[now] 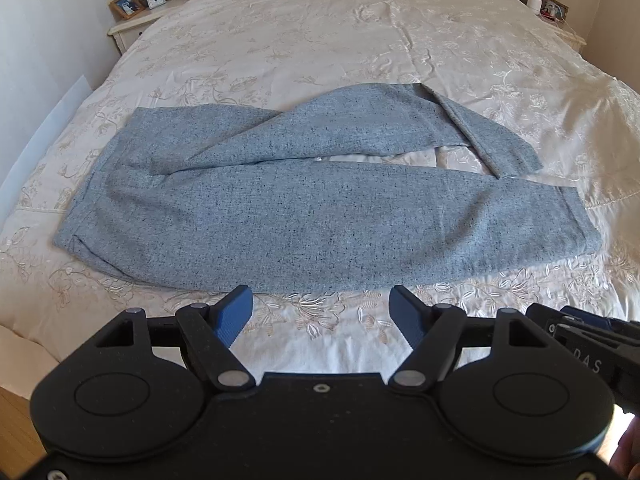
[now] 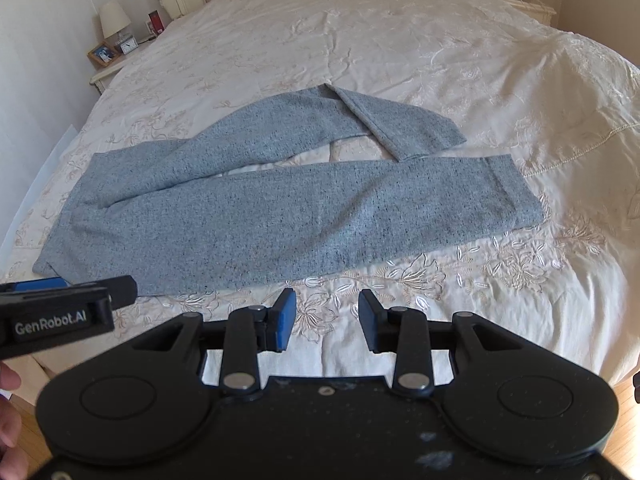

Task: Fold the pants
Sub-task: 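Move both tools toward the grey trousers, right tool toward a leg cuff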

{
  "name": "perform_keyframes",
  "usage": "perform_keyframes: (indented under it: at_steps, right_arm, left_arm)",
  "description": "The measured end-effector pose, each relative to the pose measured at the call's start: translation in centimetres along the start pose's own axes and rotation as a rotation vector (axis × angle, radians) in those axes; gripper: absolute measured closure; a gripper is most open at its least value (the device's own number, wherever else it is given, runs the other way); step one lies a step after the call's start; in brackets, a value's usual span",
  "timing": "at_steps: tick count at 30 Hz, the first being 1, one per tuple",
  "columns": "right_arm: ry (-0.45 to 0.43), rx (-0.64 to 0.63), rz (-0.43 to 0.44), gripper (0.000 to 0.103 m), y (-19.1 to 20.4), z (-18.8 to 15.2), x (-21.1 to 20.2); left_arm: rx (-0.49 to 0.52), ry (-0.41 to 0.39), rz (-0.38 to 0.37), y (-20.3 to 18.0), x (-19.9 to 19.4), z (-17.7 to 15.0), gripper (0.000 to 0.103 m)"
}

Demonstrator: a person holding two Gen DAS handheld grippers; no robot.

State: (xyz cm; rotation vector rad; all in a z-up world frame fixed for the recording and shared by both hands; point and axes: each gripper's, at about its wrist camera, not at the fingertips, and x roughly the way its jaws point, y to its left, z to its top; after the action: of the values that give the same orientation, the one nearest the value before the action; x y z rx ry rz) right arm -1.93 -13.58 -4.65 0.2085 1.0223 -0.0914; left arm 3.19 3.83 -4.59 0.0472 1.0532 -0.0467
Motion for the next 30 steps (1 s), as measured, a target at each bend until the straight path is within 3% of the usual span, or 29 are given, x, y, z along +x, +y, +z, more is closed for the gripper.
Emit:
perform_keyframes:
  at_steps: [5,14,21,30]
  right_arm:
    - [0.084,0.151,-0.017,0.066,-2.0,0.5,3.7]
    - [0.110,0.245,-0.264,0.066,-8.0,3.3,7.9]
    - [0.094,0.287,-0.334,0.066,-12.6,4.9,10.2]
    - [0.155,0.178,-0.346,0.066,-18.0,6.9,15.0]
  left_arm:
    - [0.053,0.086,-0.066,-0.1,4.2,2.1,0.027]
    - [0.180,0.079,-0.127,-1.1,8.5,5.8,0.028]
    - [0.162,0.135,-0.107,-1.7,10.8,6.8,0.028]
    - [0.092,0.152,-0.004,-4.5,11.7,7.3,0.028]
